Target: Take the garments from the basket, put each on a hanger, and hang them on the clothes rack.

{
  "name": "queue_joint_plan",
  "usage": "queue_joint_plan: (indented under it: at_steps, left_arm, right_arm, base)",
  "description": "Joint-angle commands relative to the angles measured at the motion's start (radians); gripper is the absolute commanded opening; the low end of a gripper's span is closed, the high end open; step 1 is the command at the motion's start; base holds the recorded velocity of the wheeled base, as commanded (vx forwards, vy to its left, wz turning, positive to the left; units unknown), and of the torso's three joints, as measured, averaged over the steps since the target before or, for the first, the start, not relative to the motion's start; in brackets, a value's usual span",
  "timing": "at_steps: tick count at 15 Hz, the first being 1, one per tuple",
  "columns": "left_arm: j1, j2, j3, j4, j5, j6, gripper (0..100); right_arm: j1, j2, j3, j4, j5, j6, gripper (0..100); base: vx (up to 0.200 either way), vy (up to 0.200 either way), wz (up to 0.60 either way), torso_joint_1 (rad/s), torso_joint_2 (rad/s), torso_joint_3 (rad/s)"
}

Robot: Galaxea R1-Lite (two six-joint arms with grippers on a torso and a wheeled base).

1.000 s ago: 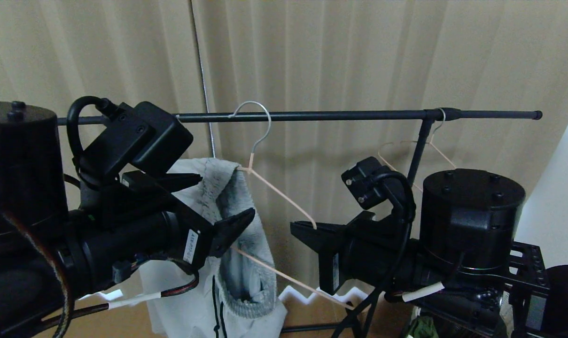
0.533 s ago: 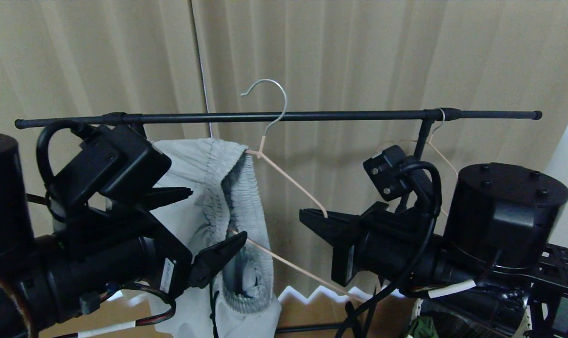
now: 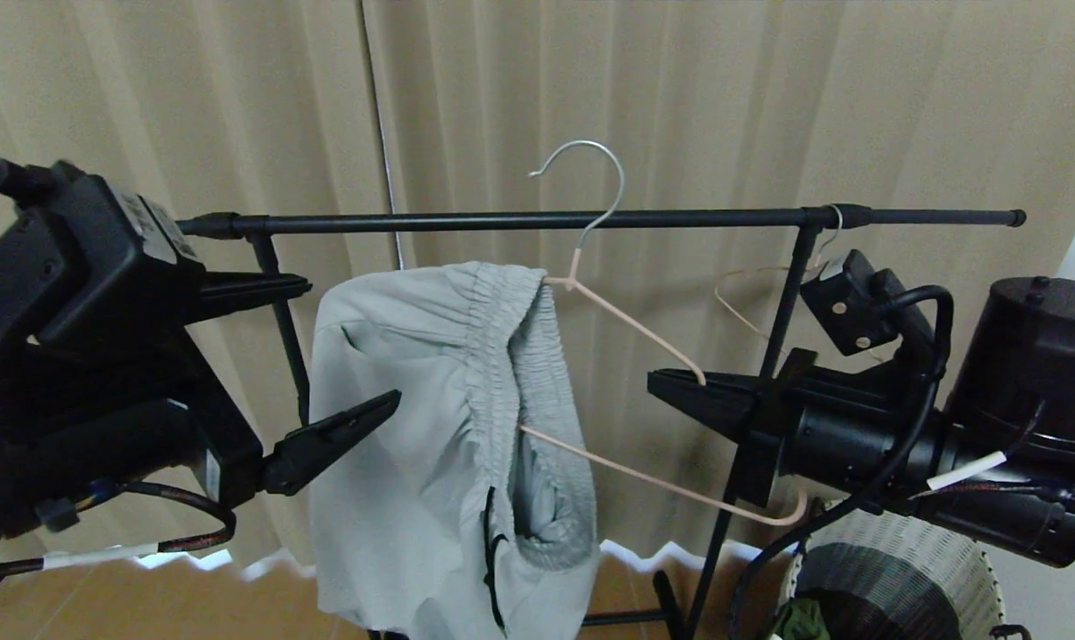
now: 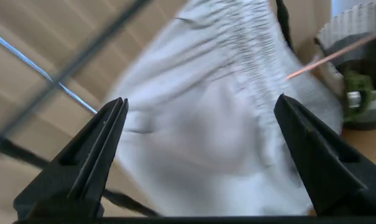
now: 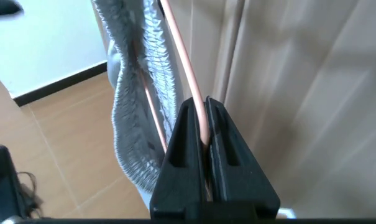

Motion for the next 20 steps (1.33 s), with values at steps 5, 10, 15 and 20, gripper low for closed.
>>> queue_joint_plan:
  at_steps: [5, 10, 15, 20]
  left_arm:
    - [0.017, 0.075, -0.072, -0.003, -0.112, 0.124, 100]
    - [0.018, 0.143, -0.091, -0.005, -0.114, 0.129, 100]
    - [0.02, 0.15, -0.092, -0.003, -0.114, 0.16, 0]
    - [0.018, 0.152, -0.088, -0.003, -0.114, 0.169, 0]
  right_arm:
    - [-0.022, -0.009, 0.015, 0.0, 0.131, -0.063, 0]
    - [-0.017, -0.02, 0.021, -0.004, 0.215, -0.076, 0]
    - [-0.016, -0.03, 0.041, -0.005, 0.269, -0.109, 0]
    - [-0.005, -0.04, 0.041, -0.007, 0.277, -0.109, 0]
  base:
    - [0.0, 0.0, 0.0, 0.0, 0.0, 0.0]
    - [0.0, 0.0, 0.0, 0.0, 0.0, 0.0]
    - [0.0, 0.0, 0.0, 0.0, 0.0, 0.0]
    - [0.0, 0.0, 0.0, 0.0, 0.0, 0.0]
